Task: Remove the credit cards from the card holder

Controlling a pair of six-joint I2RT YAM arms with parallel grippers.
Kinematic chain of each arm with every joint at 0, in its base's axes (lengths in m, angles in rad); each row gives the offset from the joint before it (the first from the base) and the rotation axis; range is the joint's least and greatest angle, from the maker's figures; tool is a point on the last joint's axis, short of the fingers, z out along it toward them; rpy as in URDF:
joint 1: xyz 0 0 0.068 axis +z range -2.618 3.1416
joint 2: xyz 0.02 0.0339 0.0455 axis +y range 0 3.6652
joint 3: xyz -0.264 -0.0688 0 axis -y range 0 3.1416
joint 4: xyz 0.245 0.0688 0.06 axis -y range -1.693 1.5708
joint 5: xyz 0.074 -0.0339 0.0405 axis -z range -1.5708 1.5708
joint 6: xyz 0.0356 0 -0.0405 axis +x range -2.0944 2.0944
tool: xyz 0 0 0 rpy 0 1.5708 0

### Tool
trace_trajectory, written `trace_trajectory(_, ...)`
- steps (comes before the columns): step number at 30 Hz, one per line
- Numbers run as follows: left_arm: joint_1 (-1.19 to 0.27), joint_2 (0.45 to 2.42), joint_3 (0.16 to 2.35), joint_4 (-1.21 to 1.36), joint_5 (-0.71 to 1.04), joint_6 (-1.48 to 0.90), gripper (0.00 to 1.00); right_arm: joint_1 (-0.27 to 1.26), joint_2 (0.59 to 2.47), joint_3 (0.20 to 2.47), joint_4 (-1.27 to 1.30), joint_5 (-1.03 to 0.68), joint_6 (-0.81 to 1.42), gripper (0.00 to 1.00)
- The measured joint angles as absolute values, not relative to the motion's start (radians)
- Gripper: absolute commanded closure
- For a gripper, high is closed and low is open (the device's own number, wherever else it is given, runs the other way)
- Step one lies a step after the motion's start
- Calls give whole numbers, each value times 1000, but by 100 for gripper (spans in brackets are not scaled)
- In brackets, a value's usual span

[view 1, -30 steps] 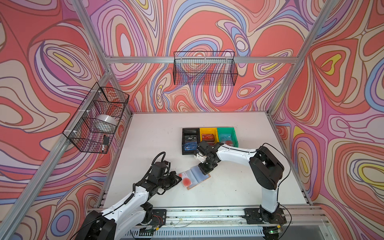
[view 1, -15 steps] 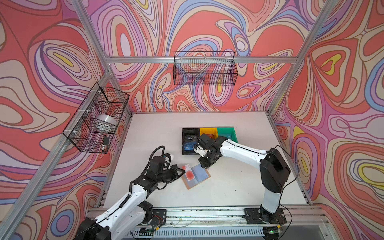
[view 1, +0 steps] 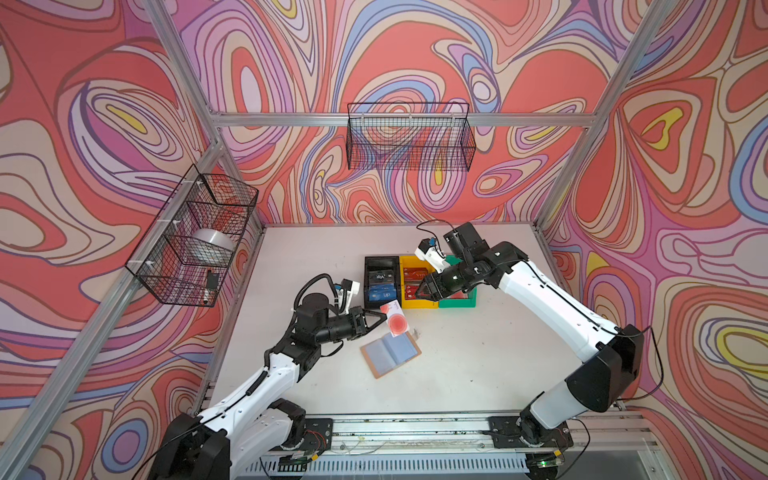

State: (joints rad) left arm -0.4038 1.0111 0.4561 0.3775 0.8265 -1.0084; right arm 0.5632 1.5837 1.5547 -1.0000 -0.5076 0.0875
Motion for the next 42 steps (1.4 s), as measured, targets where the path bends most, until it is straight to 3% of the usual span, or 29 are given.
trace_trajectory(18, -404, 1093, 443, 672, 856, -1094, 99, 566, 1586, 1483, -992, -746, 45, 60)
trace_trajectory(26, -404, 1103, 435, 694, 857, -1104, 99, 566, 1618, 1469, -958, -833, 47, 77)
trace_trajectory(32, -402, 1103, 420, 707, 851, -1105, 81, 560, 1628, 1470, -955, -883, 34, 99)
trace_trajectory(38, -401, 1093, 411, 667, 842, -1093, 66, 566, 1636, 1502, -995, -879, -25, 100)
trace_trajectory(42, -401, 1052, 410, 581, 825, -1058, 62, 556, 1665, 1563, -1093, -826, -128, 100)
